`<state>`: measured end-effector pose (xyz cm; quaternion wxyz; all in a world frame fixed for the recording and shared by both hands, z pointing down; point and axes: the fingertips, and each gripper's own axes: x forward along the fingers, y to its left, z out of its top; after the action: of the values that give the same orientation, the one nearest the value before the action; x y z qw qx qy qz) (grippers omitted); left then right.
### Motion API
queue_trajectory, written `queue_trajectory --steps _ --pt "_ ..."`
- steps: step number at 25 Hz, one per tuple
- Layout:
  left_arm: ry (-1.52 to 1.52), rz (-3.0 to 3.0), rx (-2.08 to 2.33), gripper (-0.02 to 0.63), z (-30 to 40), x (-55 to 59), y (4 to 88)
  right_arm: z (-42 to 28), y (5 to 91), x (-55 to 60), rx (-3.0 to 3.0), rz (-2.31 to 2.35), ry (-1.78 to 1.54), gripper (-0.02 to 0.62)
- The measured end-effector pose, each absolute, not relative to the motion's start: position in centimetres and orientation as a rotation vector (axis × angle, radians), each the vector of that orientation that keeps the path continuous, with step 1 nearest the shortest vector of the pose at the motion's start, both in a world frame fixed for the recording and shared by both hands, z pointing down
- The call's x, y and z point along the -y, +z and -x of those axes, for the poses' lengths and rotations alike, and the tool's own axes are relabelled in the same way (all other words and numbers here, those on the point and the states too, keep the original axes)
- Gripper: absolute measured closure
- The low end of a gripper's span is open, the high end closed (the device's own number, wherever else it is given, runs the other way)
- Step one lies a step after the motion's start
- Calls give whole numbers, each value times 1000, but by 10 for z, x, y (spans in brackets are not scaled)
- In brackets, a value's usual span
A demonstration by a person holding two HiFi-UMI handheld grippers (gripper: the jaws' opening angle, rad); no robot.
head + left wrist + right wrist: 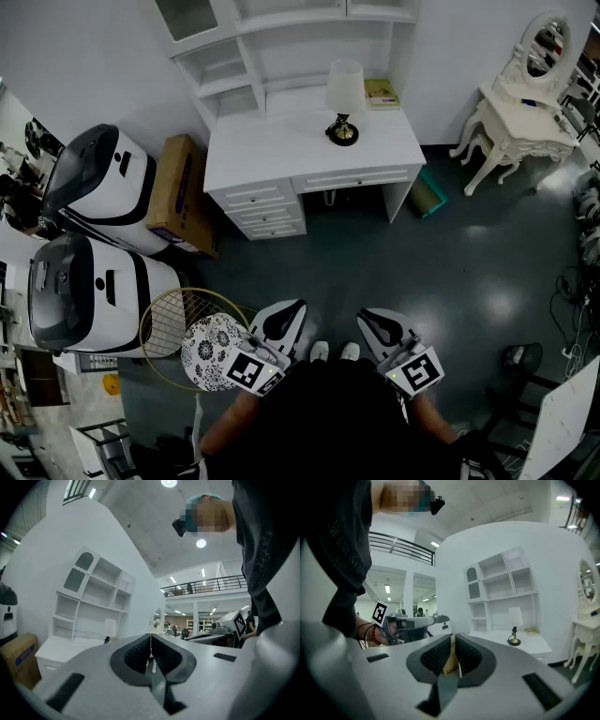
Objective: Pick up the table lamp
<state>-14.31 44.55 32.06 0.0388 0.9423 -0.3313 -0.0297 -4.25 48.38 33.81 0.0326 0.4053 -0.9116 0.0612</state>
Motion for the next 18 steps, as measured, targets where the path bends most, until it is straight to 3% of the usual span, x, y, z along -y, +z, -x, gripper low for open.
queue_trajectory --steps 18 --pt "-68 -2895 1061 586 105 -435 325 -5 342 -458 2884 -1269 91 551"
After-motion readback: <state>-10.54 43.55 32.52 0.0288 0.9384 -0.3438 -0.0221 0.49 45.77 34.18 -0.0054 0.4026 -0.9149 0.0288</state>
